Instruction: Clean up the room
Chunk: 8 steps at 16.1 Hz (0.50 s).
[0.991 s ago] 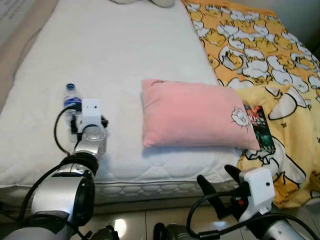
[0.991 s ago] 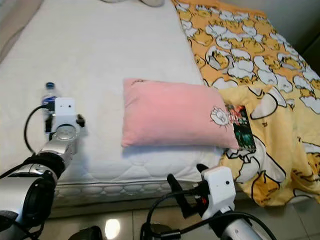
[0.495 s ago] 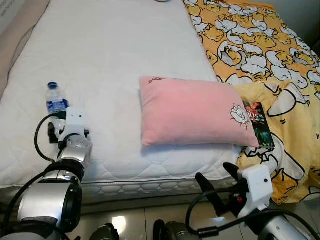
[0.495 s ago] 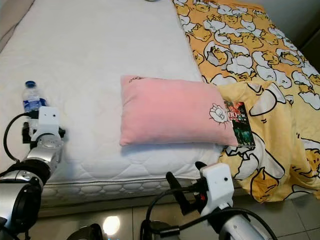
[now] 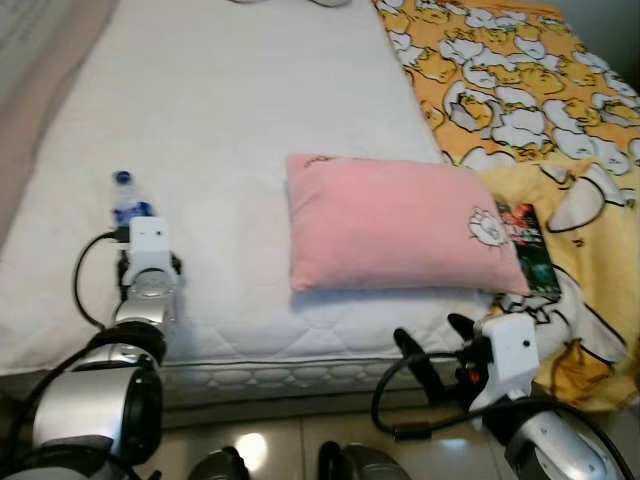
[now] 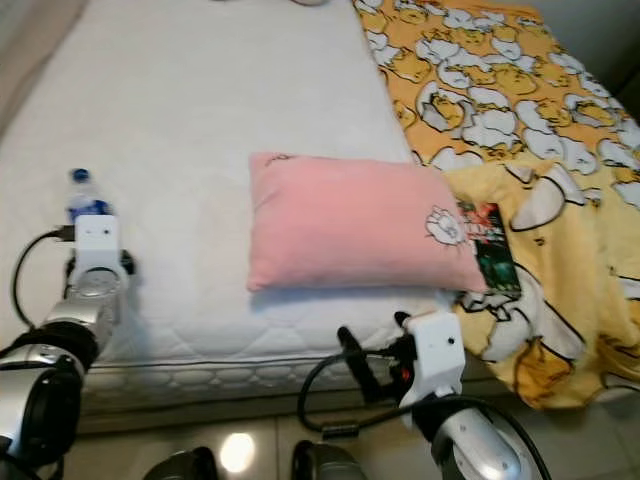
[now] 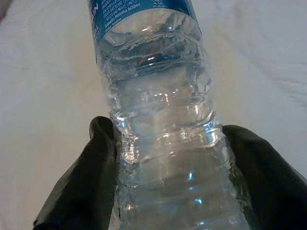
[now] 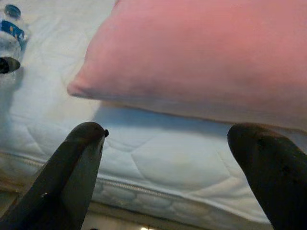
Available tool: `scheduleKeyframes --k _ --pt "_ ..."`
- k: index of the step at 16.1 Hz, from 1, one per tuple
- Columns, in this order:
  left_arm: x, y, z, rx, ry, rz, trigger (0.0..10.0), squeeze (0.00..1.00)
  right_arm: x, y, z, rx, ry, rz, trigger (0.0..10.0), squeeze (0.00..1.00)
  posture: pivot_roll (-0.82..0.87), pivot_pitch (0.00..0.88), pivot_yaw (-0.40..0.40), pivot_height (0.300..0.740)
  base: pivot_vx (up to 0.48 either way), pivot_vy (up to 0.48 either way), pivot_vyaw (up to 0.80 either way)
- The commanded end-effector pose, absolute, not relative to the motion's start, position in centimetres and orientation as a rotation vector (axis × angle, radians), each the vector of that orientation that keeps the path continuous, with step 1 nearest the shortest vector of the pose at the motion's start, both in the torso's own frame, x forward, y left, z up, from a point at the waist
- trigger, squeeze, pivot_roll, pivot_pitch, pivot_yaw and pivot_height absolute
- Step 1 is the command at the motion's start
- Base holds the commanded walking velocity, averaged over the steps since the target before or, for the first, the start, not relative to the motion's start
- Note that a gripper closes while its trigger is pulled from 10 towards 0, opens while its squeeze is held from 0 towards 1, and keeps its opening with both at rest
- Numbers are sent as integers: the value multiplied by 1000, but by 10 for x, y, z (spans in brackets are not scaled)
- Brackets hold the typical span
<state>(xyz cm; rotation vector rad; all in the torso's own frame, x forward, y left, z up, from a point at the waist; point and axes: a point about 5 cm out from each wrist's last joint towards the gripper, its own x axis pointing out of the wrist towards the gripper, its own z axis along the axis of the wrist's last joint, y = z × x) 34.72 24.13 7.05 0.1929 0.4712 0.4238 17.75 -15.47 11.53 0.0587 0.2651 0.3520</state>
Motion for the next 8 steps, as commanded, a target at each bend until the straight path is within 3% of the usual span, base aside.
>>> scheduleKeyframes --k 1,5,8 --pt "344 225 58 168 512 337 0 0 183 -164 114 65 251 293 10000 0 -337 89 -95 740 0 0 0" --pt "362 194 80 121 326 171 0 0 217 -173 108 87 183 226 10000 0 -241 0 -31 740 0 0 0" --pt "363 200 95 53 215 156 0 0 248 -179 106 96 124 159 10000 0 -165 0 18 740 0 0 0"
